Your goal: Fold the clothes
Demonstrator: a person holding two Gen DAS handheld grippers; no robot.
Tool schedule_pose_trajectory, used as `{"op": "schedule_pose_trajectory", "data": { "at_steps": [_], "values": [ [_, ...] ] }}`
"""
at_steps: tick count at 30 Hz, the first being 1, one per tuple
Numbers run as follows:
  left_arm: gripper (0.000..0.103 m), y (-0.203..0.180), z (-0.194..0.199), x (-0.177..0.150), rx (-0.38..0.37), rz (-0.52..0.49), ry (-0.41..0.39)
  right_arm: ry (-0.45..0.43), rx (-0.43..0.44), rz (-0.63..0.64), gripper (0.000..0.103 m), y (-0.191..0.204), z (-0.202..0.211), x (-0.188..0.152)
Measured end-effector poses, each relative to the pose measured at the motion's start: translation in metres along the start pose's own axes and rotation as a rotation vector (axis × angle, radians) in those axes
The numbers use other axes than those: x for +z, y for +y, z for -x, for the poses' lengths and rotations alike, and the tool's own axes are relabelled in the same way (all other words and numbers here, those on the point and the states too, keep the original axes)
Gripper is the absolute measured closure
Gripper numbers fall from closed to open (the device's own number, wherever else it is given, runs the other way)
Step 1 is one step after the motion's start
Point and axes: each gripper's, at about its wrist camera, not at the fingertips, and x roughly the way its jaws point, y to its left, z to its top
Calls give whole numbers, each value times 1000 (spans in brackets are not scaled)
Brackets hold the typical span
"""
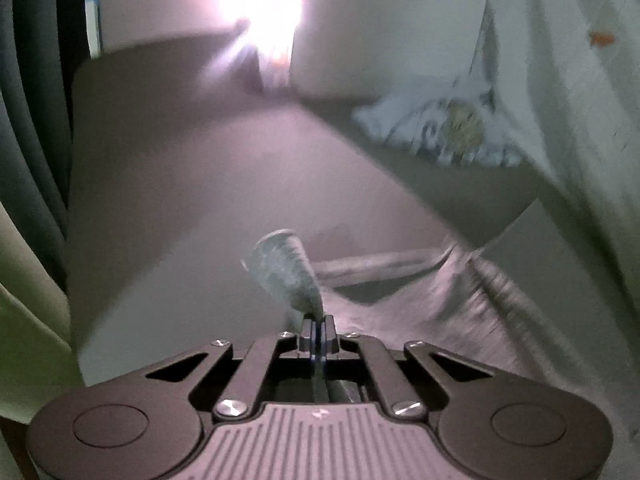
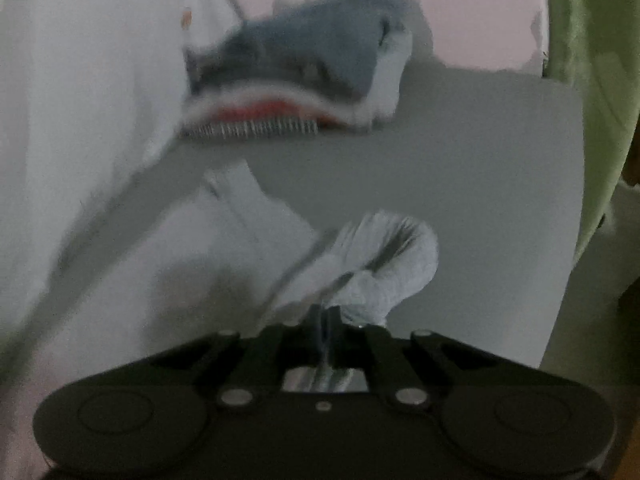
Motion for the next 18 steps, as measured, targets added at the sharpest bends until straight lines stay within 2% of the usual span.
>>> {"op": "schedule_pose_trajectory", "data": {
  "at_steps": [3,4,7,9,10,14,18],
  "values": [
    [101,2,30,14,-29,20,-41,-34,51,-78,101,-14,21,15],
    [101,2,39,19,-39,27,-54,-32,50,-83,101,-16,22,16],
    [102,12,44,20,-7,85,-19,-1,6,-106,101,-25,19,16],
    [102,18,62,25,-64,156,-26,-30,70,-179,101,-29,33,21],
    [102,16,74,30,-81,161,-49,-47,99,-208,101,-27,39,26],
    [103,-9,109,49,-178,118,-130,-79,182,-266,101,-12,51,48],
    [103,-35,126,60,-180,59,-243,-134,146,-160,101,11,47,63]
  ]
}}
